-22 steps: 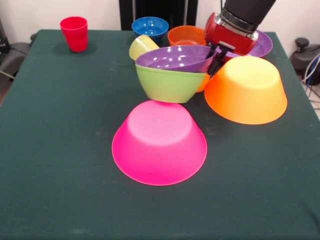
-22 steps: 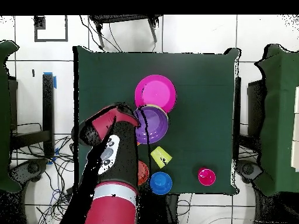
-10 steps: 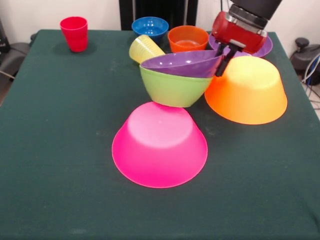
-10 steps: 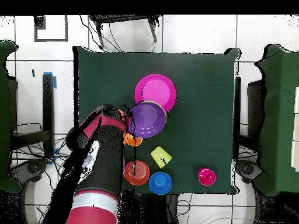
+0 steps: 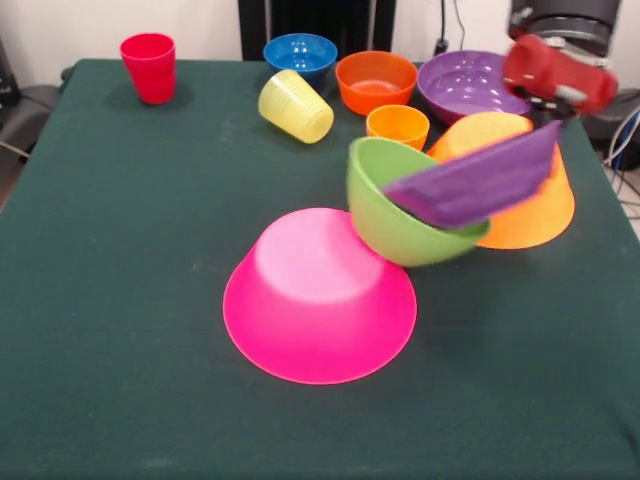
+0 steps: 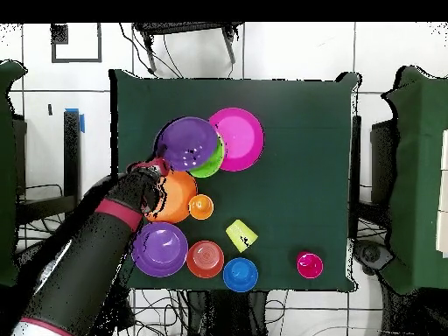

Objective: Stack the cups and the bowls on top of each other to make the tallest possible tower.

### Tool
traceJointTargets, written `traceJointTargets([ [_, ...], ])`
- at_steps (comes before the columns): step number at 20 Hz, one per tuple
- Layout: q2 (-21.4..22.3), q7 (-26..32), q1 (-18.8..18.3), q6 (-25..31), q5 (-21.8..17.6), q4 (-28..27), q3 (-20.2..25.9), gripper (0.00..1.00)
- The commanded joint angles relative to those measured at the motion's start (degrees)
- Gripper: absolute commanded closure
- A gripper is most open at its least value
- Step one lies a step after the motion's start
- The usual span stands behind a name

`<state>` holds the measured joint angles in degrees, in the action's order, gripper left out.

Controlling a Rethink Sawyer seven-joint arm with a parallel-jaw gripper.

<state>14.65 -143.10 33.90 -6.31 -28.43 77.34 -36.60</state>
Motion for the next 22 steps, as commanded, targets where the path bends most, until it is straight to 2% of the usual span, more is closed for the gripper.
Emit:
traceJointTargets([
  [1, -7.4, -4.2, -0.5, -9.3, 10.1, -3.1, -8.9, 1.0],
  [4, -7.7, -1.3, -0.4, -4.6, 10.3, -3.0, -9.2, 1.0],
  [7, -8.3, 0.4, -0.9, -2.2, 9.9, -2.7, -9.9, 1.0],
  [9, -9.2, 0.7, -0.9, -2.2, 9.8, -2.5, -11.0, 1.0],
  [12, -12.0, -0.8, -0.3, -5.0, 12.2, -1.9, -14.3, 1.0],
  [16, -11.4, -1.2, -0.1, -4.0, 11.8, -2.1, -13.6, 1.0],
  [22, -11.8, -2.1, 2.3, -0.9, 12.4, -0.1, -15.5, 1.0],
])
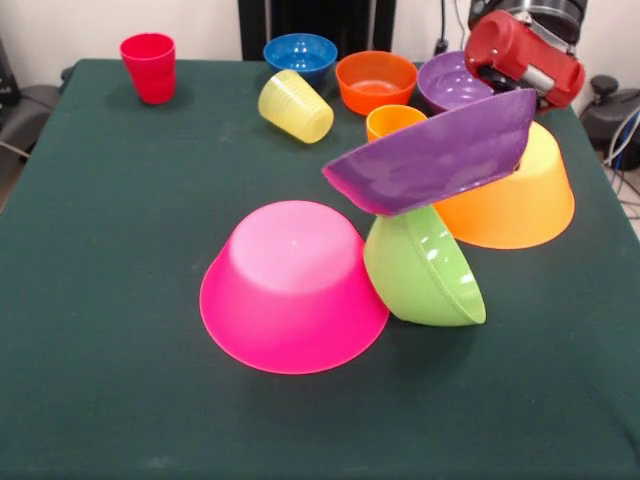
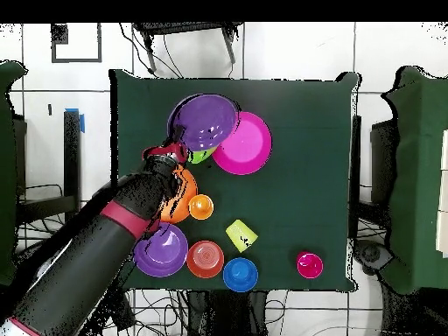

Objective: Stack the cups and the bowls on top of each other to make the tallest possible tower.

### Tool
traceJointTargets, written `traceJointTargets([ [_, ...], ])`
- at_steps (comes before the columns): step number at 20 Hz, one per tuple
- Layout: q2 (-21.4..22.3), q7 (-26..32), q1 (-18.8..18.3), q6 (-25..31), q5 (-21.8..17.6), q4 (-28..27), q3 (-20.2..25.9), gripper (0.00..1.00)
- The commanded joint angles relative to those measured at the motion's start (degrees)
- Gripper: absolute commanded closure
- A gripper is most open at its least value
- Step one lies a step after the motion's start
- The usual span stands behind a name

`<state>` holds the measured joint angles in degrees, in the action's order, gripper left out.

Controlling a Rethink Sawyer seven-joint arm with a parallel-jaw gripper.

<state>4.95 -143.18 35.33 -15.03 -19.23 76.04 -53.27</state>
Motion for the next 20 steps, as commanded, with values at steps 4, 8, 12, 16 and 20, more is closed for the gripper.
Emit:
traceJointTargets([
  [4, -2.4, -2.5, 0.9, 7.1, 3.1, 1.7, 0.8, 1.0],
  [8, -2.9, -3.0, 1.2, 7.1, 3.6, 1.6, 0.4, 1.0],
  [12, 2.4, -0.4, -1.2, 12.8, -0.4, 2.2, 6.5, 1.0],
  [16, 18.0, 14.4, -13.5, 35.1, -4.4, 6.5, 28.7, 1.0],
  [20, 21.4, 20.7, -18.4, 46.8, -1.8, 7.5, 36.1, 1.0],
])
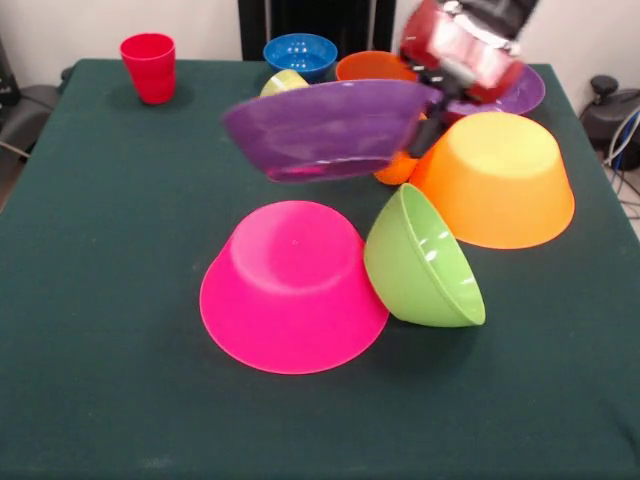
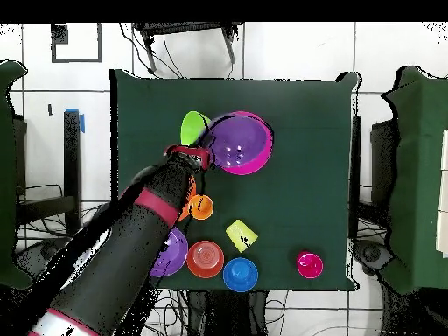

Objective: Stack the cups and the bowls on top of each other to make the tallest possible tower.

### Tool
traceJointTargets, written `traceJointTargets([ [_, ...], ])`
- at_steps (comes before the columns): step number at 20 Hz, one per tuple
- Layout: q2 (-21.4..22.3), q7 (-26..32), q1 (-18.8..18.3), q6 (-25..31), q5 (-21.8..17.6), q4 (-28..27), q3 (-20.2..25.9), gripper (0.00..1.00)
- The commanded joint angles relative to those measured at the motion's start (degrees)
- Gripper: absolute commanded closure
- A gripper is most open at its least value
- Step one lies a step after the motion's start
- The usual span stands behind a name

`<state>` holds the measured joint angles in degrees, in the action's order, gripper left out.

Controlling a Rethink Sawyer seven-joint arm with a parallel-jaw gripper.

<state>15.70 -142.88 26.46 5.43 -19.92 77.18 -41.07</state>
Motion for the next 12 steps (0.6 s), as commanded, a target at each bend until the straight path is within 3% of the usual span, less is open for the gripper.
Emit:
traceJointTargets([
  [1, 10.9, 21.0, -10.2, 28.4, -0.6, 6.3, 25.0, 1.0],
  [5, 12.3, 23.4, -14.9, 38.6, 1.6, 6.5, 31.5, 1.0],
  [6, 12.7, 24.0, -16.4, 41.6, 2.2, 6.7, 33.5, 0.0],
  [9, 13.9, 28.1, -20.4, 44.4, 3.9, 8.1, 38.6, 0.0],
  [10, 13.9, 27.9, -20.2, 45.7, 3.8, 7.9, 38.9, 0.0],
  [12, 14.7, 24.5, -19.8, 42.9, 3.7, 9.4, 39.3, 0.0],
])
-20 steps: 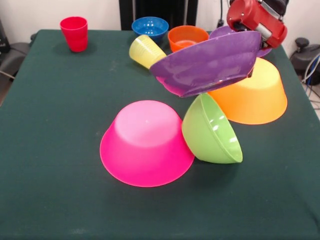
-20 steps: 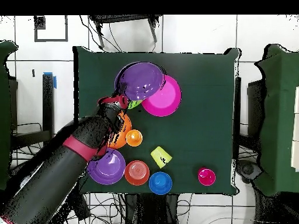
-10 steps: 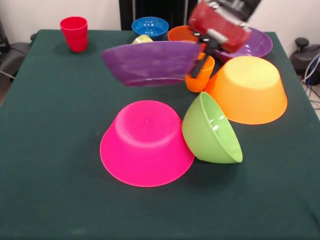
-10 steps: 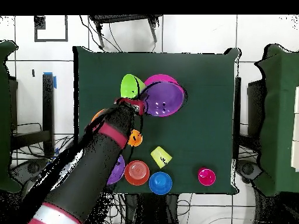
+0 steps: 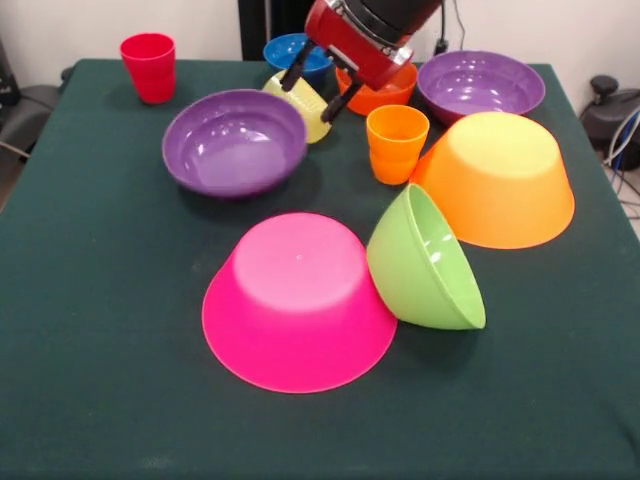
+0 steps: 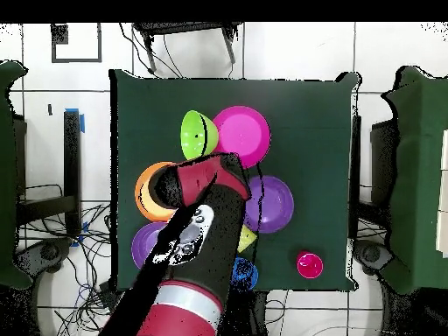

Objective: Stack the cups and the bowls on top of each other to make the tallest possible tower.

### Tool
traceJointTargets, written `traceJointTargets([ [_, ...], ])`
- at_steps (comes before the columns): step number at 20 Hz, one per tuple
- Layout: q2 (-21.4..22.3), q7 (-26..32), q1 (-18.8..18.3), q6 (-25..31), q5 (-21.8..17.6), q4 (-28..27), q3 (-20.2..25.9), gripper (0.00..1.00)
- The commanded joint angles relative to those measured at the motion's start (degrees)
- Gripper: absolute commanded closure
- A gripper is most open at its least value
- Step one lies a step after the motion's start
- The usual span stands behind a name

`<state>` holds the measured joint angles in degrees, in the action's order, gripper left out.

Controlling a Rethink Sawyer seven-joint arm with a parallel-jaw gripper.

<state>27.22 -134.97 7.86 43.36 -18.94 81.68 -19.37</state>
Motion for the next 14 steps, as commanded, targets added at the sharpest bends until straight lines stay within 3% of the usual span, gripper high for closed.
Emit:
traceJointTargets([
  [1, 3.7, 15.3, -1.2, 3.3, 2.6, 5.7, 18.0, 0.0],
  [4, 5.5, 12.2, -1.5, -0.3, 2.4, 7.8, 19.0, 0.0],
  [8, 9.1, 10.2, -2.6, -0.3, 3.7, 10.1, 20.7, 0.0],
  [14, 16.4, 13.3, -5.1, -2.4, 2.4, 10.9, 23.4, 0.0],
])
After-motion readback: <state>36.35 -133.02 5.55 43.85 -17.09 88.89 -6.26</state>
